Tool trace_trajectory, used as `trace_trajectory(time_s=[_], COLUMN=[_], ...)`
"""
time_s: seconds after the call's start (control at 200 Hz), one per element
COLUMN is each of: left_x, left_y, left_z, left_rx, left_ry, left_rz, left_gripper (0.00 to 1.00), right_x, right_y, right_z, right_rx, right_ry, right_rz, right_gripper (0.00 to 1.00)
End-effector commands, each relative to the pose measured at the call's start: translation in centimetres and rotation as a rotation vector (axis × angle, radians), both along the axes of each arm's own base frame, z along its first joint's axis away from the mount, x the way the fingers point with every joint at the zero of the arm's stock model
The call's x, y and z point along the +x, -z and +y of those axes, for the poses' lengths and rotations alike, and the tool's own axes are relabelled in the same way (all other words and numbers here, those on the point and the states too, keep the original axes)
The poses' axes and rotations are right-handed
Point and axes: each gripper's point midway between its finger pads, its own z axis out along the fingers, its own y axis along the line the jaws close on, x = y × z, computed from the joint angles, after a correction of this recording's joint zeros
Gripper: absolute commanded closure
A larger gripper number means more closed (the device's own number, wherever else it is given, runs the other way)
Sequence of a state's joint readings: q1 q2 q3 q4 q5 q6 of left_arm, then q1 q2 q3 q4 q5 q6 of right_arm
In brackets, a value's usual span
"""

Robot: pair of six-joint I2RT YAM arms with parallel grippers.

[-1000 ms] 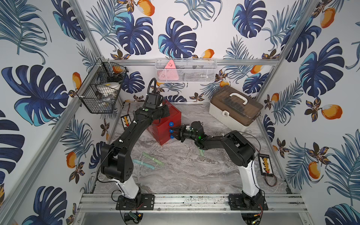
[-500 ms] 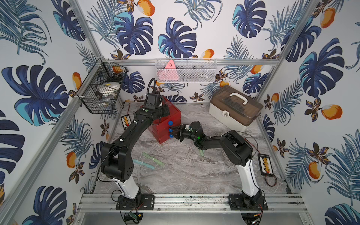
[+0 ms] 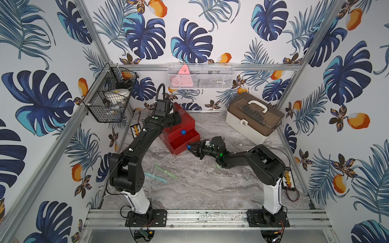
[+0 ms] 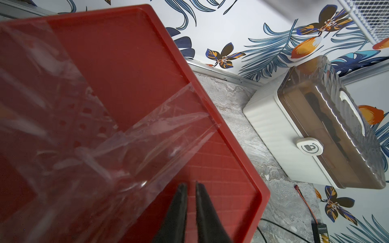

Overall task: Place the fruit knives into the drawer by color
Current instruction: Open the drawer in the storage box, then pick up the fruit knife from the center of the board.

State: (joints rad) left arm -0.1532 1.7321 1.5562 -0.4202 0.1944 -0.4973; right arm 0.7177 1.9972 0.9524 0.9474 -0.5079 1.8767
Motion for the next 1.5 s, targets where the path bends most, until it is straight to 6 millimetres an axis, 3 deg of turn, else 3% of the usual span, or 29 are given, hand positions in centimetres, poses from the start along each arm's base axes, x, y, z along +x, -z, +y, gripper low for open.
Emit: trace_trajectory(time_s=[0.0, 0.235, 0.43, 0.555, 0.65, 0.811, 0.911, 0.991, 1.086, 1.286, 1.496], left_x=[-1.9, -2.0, -2.0, -2.0, -2.1, -2.4, -2.4, -2.7, -3.5, -7.2, -13.5], left_y=[3.6, 3.3, 2.6, 2.0, 1.2, -0.3, -1.8, -3.3, -5.0, -7.1, -6.3], left_z=[1.5, 1.8, 1.8, 1.9, 1.8, 1.7, 1.4, 1.0, 0.0, -4.2, -9.6], left_rx=[0.053, 0.05, 0.048, 0.043, 0.034, 0.02, 0.007, -0.003, -0.004, 0.065, 0.162], left_ry=[-0.042, -0.049, -0.048, -0.047, -0.047, -0.052, -0.04, -0.024, 0.005, 0.119, 0.252], left_rz=[0.156, 0.152, 0.14, 0.13, 0.118, 0.109, 0.095, 0.079, 0.054, 0.031, 0.026], left_gripper=[0.82, 0.82, 0.81, 0.78, 0.66, 0.29, 0.11, 0.02, 0.01, 0.01, 0.01], right_x=[-2.4, -4.4, -4.4, -4.6, -4.8, -5.8, -6.2, -5.2, -4.7, -2.9, -0.7], right_y=[-0.8, 0.2, -0.3, -1.2, -2.1, -2.5, -2.3, -2.1, -1.9, -0.6, 1.4], right_z=[0.2, -0.4, -0.9, -1.7, -2.8, -6.0, -9.0, -12.7, -15.8, -19.5, -22.8], right_rx=[0.039, 0.024, 0.039, 0.032, 0.032, -0.003, -0.102, -0.249, -0.443, -0.844, -1.138], right_ry=[-0.067, -0.083, -0.067, -0.064, -0.065, -0.075, -0.101, -0.108, -0.178, -0.412, -0.523], right_rz=[0.004, 0.038, 0.039, 0.032, 0.026, 0.035, 0.024, -0.004, -0.059, -0.179, -0.241], right_gripper=[0.81, 0.77, 0.36, 0.25, 0.24, 0.21, 0.2, 0.19, 0.19, 0.23, 0.42])
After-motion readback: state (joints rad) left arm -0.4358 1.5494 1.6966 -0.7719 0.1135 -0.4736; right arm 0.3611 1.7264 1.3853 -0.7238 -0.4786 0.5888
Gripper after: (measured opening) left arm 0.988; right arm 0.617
